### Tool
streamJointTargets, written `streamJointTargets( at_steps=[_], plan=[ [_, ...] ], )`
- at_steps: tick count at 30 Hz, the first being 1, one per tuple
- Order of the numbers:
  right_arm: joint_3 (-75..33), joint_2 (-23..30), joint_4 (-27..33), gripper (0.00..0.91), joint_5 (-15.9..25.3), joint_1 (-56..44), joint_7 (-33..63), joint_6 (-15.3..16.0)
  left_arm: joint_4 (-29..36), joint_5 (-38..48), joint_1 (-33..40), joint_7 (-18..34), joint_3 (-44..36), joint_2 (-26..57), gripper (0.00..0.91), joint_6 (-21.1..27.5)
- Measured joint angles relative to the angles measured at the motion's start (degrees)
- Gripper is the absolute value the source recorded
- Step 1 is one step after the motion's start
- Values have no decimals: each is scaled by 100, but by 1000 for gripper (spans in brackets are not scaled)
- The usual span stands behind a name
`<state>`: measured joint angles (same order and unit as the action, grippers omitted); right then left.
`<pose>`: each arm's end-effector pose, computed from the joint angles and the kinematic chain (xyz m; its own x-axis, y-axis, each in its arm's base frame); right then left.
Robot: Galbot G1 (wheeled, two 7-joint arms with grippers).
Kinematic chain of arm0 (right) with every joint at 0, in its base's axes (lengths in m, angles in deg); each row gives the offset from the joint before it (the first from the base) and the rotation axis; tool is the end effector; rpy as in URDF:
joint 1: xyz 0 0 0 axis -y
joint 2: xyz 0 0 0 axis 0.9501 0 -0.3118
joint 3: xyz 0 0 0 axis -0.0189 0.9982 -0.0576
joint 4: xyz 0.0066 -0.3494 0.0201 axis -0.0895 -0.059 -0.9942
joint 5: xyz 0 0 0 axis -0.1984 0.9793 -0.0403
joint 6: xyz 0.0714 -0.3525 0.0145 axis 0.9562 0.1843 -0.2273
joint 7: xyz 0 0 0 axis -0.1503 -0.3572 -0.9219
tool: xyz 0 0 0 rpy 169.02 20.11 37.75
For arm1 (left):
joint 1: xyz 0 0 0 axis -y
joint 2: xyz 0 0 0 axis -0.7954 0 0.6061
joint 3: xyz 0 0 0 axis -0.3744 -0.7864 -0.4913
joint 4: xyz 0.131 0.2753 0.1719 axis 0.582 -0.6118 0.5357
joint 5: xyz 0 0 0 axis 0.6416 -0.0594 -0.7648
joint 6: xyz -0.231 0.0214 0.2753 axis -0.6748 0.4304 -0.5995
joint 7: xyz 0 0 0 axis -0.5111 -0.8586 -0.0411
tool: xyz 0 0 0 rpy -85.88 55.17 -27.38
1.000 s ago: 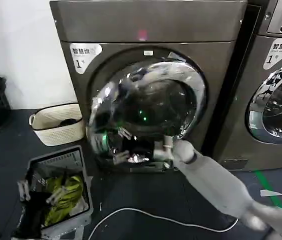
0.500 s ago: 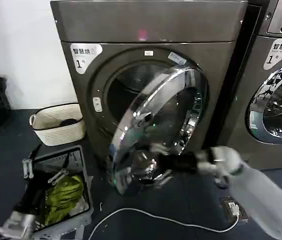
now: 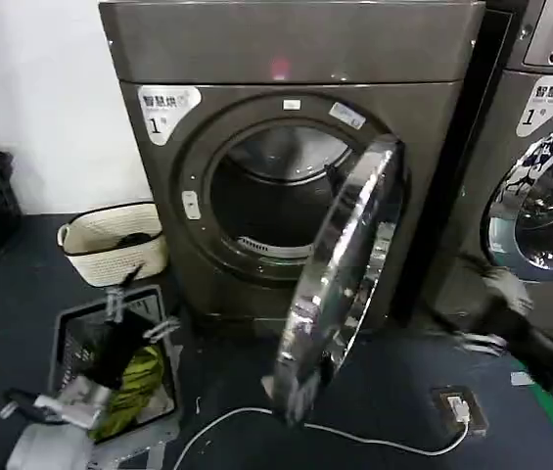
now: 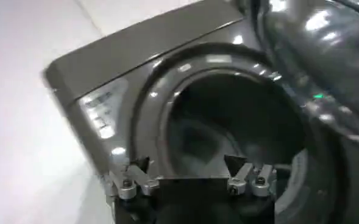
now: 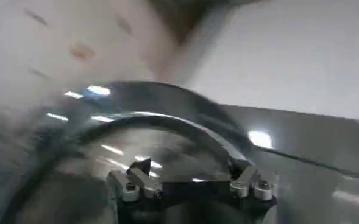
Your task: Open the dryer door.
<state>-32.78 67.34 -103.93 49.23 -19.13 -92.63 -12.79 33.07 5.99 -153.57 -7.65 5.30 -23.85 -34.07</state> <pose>0.1350 -0.2999 -0.2003 -0.8728 -0.2167 -0.4374 -0.0022 0.8978 -0.4403 0.2895 0.0860 -0.2533 -0.7985 0.5141 -0.3132 0.2478 0.7549 0.6072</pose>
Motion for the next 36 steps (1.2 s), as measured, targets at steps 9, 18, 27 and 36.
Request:
streamJointTargets(
  at_steps=[9,18,27,36],
  plan=[
    [-2046,961,660,907,1616,-178,2416,1302,-387,-94,880,-64,-1699,-2,907,-110],
    [-3378,1138,1631,907,1892,-265,3108,1329,-921,-76,1943,-71,-3103,-333,907,-90],
    [-3978,1173,1757,907,1900,-60,3749,1810,-1571,-71,2858,-97,-3900,-900,907,-39],
    [-4574,1145,2144,907,1992,-210,4046,1783,-2310,-21,3525,-114,-4548,-1451,907,-73]
  ],
)
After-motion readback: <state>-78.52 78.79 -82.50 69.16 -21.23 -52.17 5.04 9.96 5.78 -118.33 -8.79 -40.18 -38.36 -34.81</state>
